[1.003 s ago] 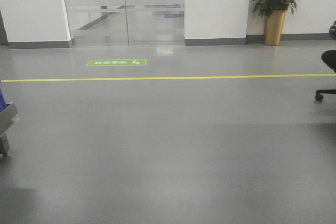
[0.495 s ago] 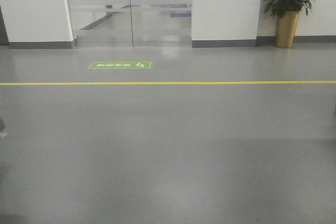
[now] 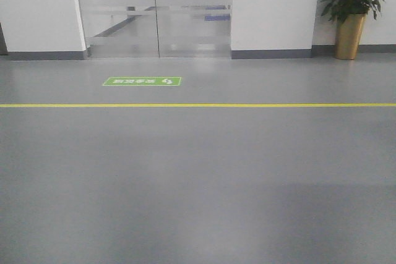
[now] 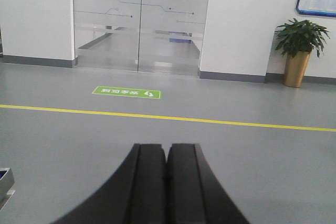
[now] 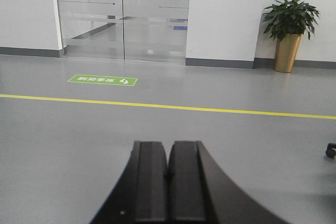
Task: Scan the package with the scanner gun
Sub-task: 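Drive the base forward across the floor toward the red-framed table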
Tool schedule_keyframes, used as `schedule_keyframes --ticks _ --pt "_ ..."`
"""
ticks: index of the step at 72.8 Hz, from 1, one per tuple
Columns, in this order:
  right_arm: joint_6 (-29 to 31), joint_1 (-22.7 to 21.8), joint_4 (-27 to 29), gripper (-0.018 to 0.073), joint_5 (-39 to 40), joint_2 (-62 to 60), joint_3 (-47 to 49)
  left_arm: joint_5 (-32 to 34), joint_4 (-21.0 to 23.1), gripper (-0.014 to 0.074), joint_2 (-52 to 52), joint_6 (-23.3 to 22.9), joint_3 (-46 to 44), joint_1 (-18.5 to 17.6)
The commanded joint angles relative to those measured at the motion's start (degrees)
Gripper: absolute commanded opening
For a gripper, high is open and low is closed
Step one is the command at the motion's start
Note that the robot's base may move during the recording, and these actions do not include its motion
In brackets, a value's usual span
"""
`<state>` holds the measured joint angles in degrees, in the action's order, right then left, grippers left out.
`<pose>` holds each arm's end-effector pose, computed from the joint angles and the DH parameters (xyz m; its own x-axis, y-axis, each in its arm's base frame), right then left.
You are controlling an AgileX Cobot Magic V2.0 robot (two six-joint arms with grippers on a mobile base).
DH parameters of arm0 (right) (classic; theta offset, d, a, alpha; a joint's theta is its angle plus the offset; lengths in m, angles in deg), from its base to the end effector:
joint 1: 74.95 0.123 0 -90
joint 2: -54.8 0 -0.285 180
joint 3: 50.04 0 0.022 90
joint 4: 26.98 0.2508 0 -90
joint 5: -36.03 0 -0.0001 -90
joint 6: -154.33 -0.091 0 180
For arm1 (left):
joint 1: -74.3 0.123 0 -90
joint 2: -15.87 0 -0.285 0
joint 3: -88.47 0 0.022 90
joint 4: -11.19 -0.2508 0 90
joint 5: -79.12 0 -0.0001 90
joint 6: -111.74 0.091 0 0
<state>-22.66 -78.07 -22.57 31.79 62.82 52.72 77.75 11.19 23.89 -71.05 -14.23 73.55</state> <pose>0.0569 -0.0026 0.2061 0.0101 0.0237 -0.9997 0.0485 0.9985 0.0242 0.0568 -0.0007 0.2103 0.0570 -0.0494 -0.9971 0.0159 0.9987 -0.0486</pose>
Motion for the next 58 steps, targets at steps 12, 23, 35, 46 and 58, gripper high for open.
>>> schedule_keyframes --ticks 12,23,35,46,58 --pt "0.1 -0.3 -0.2 -0.0169 1.3 -0.2 0.0 1.0 0.0 -0.0111 -0.2 -0.3 -0.1 -0.3" --pt "0.1 -0.3 -0.2 -0.0169 1.3 -0.2 0.0 1.0 0.0 -0.0111 -0.2 -0.3 -0.1 -0.3" --pt "0.1 -0.3 -0.2 -0.0169 1.3 -0.2 0.0 1.0 0.0 -0.0111 -0.2 -0.3 -0.1 -0.3" --pt "0.1 -0.3 -0.2 -0.0169 1.3 -0.2 0.0 1.0 0.0 -0.0111 -0.2 -0.3 -0.1 -0.3" --pt "0.1 -0.3 -0.2 -0.0169 1.3 -0.2 0.0 1.0 0.0 -0.0111 -0.2 -0.3 -0.1 -0.3"
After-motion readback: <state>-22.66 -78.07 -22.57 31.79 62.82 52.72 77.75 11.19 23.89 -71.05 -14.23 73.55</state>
